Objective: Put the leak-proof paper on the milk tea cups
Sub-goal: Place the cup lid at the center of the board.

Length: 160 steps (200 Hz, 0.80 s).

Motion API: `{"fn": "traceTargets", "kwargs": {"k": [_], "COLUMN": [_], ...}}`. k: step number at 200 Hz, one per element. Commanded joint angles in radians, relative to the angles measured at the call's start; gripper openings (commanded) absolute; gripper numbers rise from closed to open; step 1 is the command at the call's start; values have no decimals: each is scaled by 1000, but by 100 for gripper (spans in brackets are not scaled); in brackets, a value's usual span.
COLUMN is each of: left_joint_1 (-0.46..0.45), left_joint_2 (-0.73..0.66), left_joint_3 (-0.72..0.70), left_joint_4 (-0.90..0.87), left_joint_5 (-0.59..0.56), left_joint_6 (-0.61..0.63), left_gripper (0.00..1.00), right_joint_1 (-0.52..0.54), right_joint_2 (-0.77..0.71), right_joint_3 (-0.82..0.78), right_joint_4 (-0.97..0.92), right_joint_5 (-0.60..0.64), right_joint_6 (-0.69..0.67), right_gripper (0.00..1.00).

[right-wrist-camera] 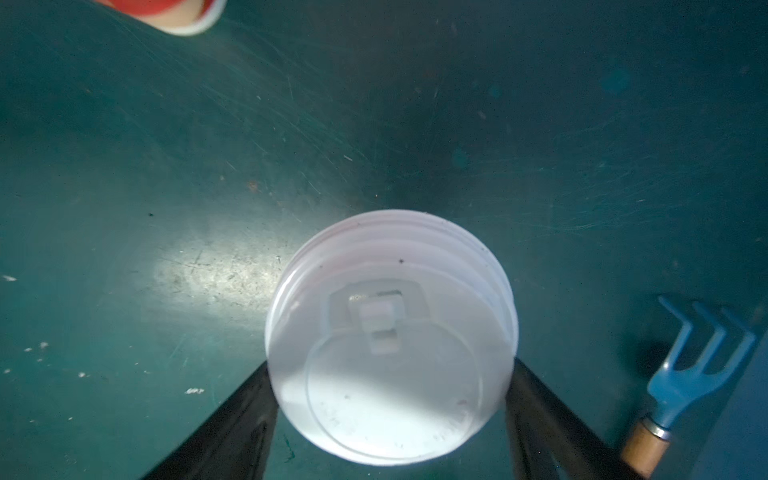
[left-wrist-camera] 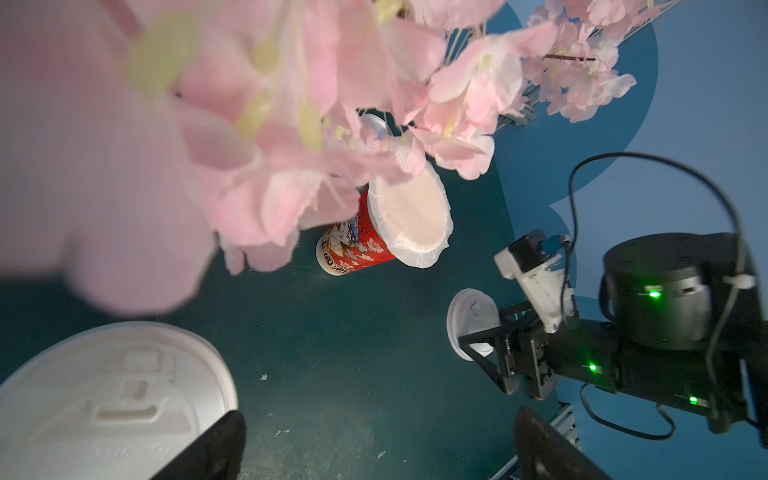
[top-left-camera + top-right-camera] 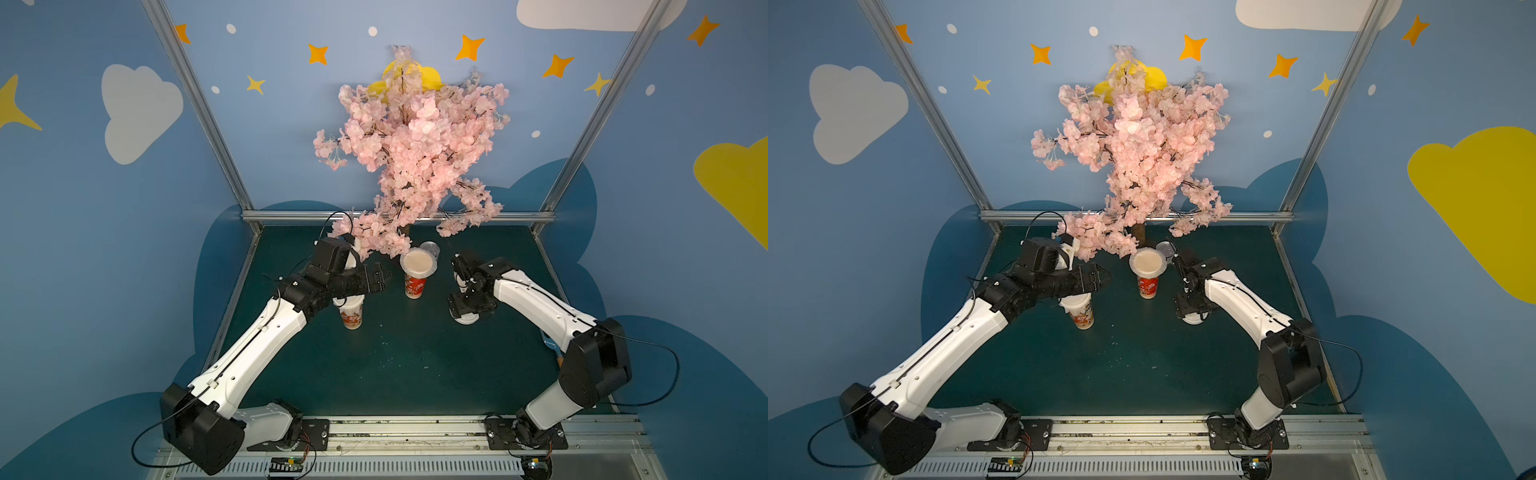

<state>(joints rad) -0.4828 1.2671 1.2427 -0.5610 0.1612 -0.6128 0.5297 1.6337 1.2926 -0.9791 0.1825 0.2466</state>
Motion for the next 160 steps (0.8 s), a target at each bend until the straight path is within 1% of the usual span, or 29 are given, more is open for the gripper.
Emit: {"fn": "traceTargets", "kwargs": {"k": [1, 22, 47, 87, 118, 160], "left_joint_1": [-1, -2, -3, -4, -5, -12], "left_joint_2": [1, -6, -19, -36, -44, -56], "left_joint_3": [26, 26, 23, 18, 24, 21], "left_joint_4": [-36, -51, -66, -86, -100, -99], "left_joint_5": [4, -5, -14, -23, -26, -37], "left_joint_6": [13, 15, 16, 13, 13, 8], "left_gripper": [100, 100, 100, 100, 100, 100], "right_joint_1": [-4, 3, 4, 16, 25, 35], "right_joint_2": [90, 148, 147, 152, 101, 0], "right_joint_3": [7, -24, -87, -156, -241, -365], "right_joint_4": [94, 163, 273, 380, 474, 610], "right_joint_5": [-10, 9, -2, 3, 17, 37], "right_joint_6": [16, 41, 70, 89, 117, 121], "right_gripper": [82, 83, 83, 85, 88, 88]}}
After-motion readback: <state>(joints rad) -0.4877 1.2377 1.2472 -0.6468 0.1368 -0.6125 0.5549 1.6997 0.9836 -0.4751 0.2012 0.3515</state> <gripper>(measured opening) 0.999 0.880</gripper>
